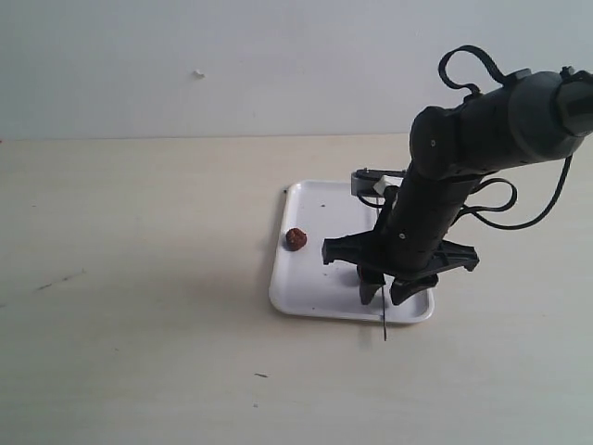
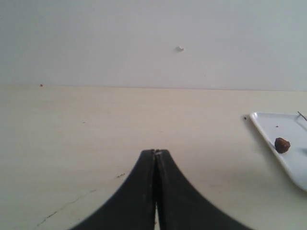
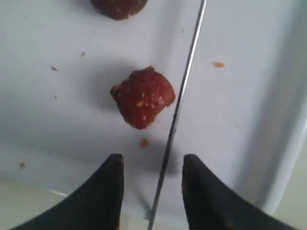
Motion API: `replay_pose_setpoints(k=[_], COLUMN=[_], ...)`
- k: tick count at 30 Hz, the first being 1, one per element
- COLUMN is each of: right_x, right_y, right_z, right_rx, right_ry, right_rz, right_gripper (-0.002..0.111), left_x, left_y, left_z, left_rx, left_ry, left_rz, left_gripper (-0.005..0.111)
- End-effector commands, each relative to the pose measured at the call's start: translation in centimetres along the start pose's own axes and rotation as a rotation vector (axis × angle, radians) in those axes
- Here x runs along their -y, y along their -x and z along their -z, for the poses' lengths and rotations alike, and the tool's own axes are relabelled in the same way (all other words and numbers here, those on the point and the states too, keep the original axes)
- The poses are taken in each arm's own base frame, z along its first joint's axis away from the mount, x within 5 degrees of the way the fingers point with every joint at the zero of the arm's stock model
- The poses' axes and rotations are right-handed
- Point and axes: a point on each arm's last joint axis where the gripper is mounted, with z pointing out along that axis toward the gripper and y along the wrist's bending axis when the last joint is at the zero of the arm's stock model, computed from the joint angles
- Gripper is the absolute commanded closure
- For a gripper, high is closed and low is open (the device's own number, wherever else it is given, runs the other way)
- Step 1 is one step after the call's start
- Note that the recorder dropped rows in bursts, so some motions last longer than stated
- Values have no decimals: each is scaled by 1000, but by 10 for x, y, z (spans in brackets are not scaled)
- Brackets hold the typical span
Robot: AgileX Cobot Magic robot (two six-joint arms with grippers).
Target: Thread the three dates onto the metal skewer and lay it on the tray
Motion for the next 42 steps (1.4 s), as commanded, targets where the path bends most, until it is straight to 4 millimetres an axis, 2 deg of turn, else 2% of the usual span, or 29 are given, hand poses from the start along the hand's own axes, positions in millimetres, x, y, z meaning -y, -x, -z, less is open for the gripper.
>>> replay_pose_setpoints(k=[1,10,12,21,24,27,29,32,35,37,39,42], right_x=[1,6,6,5,6,6,8,9,9,9,10,31], right_y=[4,1,1,2,2,2,6,14,10,4,2,18], right_z=[-3,-3,-3,-3,-3,-2,8,42,79,99,114,132], right_rx=[34,0,-5,7,16,19,77,203,262,265,303,456], right_ry=[-15,-69,-71,-64,-71,-76,-90,-65,-89,-113,-137,-176], right_rz=[1,-11,-16,-46,-164,-178,-160,-96,167,351,454,452], right_gripper=[68,69,73,106,108,108,108,108,108,108,108,108], left_x=[0,2,3,4,4,4,4,4,4,4,4,4], left_y=[0,-1,-1,-1,-2,-2,-2,-2,-2,-2,-2,-2], left_z=[0,0,0,-1,-2,-2,-2,-2,-2,-2,-2,-2], left_rx=[5,-3,-8,-14,-23,-23,-23,-23,-23,-23,-23,-23], left_ry=[-8,-44,-57,-64,-63,-63,-63,-63,-63,-63,-63,-63], left_rz=[3,-2,-4,-6,-6,-6,-6,-6,-6,-6,-6,-6], left_gripper=[107,107,107,107,107,107,107,107,107,107,107,107])
